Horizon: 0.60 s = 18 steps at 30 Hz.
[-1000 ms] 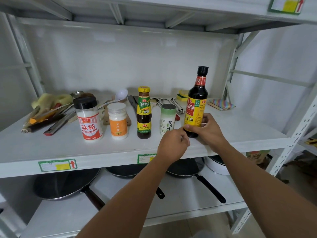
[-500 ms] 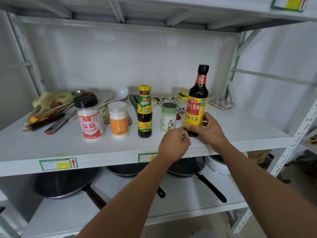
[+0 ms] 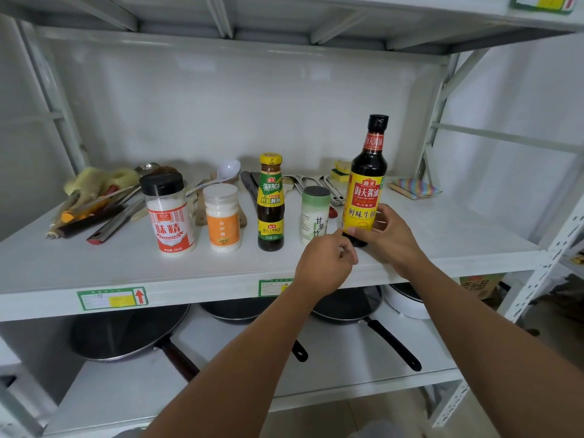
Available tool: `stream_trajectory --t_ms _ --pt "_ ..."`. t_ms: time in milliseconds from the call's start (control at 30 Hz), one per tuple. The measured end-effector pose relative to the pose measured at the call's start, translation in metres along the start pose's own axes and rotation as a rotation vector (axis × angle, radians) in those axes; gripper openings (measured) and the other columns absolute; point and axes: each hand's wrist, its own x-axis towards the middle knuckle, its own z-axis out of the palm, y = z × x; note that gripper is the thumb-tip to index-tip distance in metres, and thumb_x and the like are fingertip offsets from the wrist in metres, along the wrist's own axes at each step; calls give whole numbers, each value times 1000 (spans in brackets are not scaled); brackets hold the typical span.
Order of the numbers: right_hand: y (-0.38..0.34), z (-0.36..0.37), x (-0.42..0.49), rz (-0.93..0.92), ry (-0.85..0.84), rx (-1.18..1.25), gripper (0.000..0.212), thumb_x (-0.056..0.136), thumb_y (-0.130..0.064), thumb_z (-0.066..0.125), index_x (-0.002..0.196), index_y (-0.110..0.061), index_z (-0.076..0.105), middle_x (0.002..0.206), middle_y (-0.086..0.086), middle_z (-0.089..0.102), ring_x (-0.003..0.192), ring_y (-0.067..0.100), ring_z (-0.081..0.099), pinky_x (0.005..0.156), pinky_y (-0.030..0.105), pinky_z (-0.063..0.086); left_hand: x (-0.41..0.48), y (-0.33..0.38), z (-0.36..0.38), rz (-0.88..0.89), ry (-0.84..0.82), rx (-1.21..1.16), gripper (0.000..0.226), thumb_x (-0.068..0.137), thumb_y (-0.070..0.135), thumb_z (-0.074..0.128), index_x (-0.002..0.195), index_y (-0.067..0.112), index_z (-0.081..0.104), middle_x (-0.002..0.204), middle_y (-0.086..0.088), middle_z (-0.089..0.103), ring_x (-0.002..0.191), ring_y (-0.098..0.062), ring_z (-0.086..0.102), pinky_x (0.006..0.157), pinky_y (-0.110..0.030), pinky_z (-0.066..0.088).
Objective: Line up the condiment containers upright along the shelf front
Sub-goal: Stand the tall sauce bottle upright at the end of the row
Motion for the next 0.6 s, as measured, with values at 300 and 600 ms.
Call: stream_trajectory --t_ms 300,600 --pt "0 -2 -4 -40 -39 47 57 82 -29 86 134 -26 63 125 -8 72 118 13 66 89 25 52 -6 3 -1 39 6 20 24 93 11 60 82 29 71 161 -3 47 95 -15 74 90 -37 58" --pt "4 -2 -1 -57 -32 32 56 83 -28 84 134 -24 62 124 -7 72 117 15 66 96 32 53 -4 3 -2 42 -7 54 22 95 12 59 93 25 78 147 -6 62 102 -25 73 90 -41 59"
